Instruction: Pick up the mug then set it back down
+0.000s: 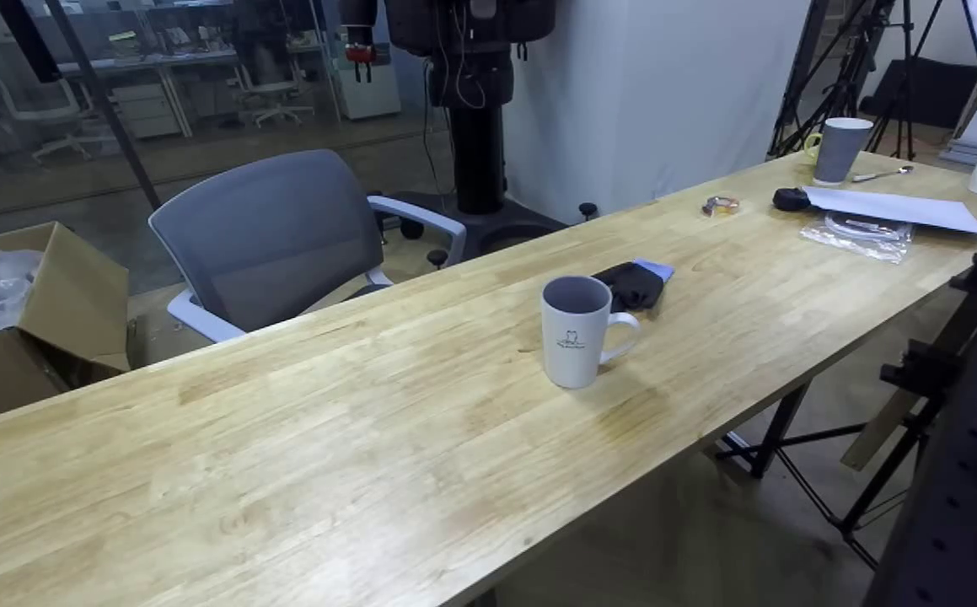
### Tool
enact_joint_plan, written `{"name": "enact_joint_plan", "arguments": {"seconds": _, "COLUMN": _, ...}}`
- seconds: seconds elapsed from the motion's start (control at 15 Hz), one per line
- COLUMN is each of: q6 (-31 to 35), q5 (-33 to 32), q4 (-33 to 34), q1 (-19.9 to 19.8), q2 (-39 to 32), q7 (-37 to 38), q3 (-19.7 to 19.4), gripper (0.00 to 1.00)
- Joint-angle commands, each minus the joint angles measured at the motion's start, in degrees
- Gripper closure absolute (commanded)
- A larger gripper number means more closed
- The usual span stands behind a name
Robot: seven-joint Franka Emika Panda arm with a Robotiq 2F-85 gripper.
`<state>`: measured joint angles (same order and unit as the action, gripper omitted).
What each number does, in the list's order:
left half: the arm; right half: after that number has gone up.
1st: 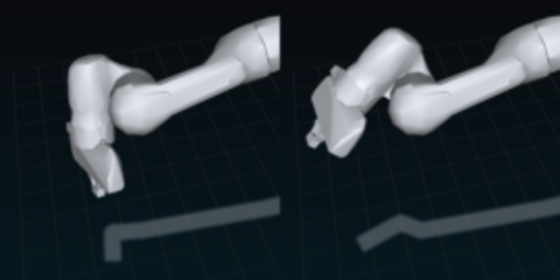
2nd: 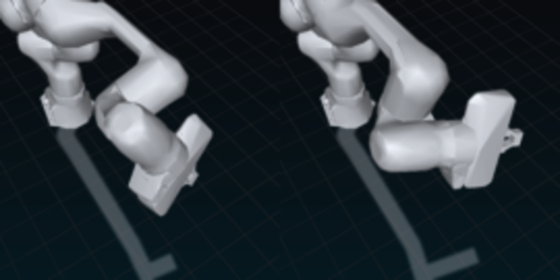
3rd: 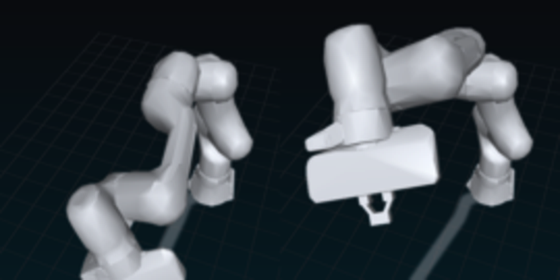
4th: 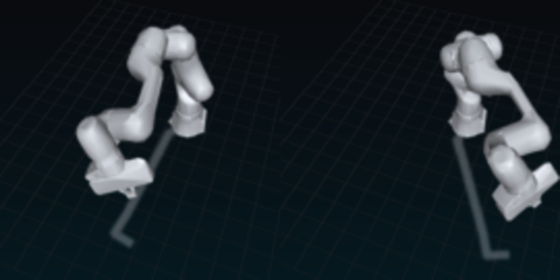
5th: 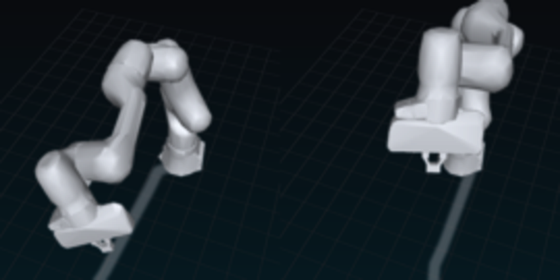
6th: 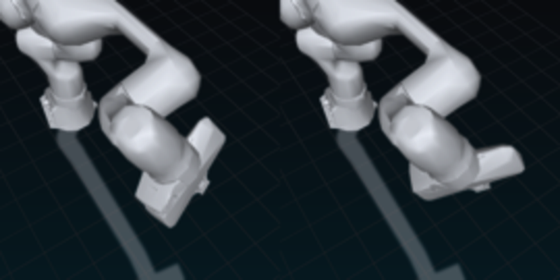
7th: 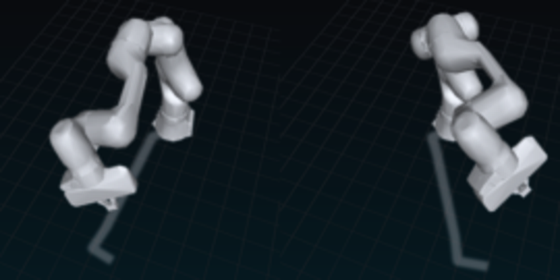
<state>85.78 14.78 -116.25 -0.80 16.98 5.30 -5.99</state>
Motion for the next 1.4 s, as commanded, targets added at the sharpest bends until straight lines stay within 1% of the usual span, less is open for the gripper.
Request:
{"name": "enact_joint_plan", "arguments": {"seconds": 0.0, "q6": -0.18, "q5": 0.22, "q4": 0.13, "q1": -1.14, "q2": -0.09, "q7": -0.25, "q3": 0.95, "gripper": 0.0}}
{"name": "enact_joint_plan", "arguments": {"seconds": 0.4, "q6": -0.18, "q5": 0.22, "q4": 0.13, "q1": -1.14, "q2": -0.09, "q7": -0.26, "q3": 0.95, "gripper": 0.0}}
{"name": "enact_joint_plan", "arguments": {"seconds": 0.47, "q6": 0.79, "q5": -0.19, "q4": -0.43, "q1": -1.18, "q2": 0.18, "q7": -0.23, "q3": 1.24, "gripper": 0.0}}
{"name": "enact_joint_plan", "arguments": {"seconds": 0.73, "q6": 7.36, "q5": -4.55, "q4": -3.88, "q1": -1.52, "q2": 0.74, "q7": -0.58, "q3": 2.81, "gripper": 0.0}}
{"name": "enact_joint_plan", "arguments": {"seconds": 0.93, "q6": 11.21, "q5": -6.31, "q4": -6.33, "q1": -1.62, "q2": 0.66, "q7": -1.16, "q3": 2.94, "gripper": 0.0}}
{"name": "enact_joint_plan", "arguments": {"seconds": 1.33, "q6": 21.88, "q5": -3.26, "q4": -11.45, "q1": -1.45, "q2": 1.37, "q7": -7.09, "q3": 1.66, "gripper": 0.0}}
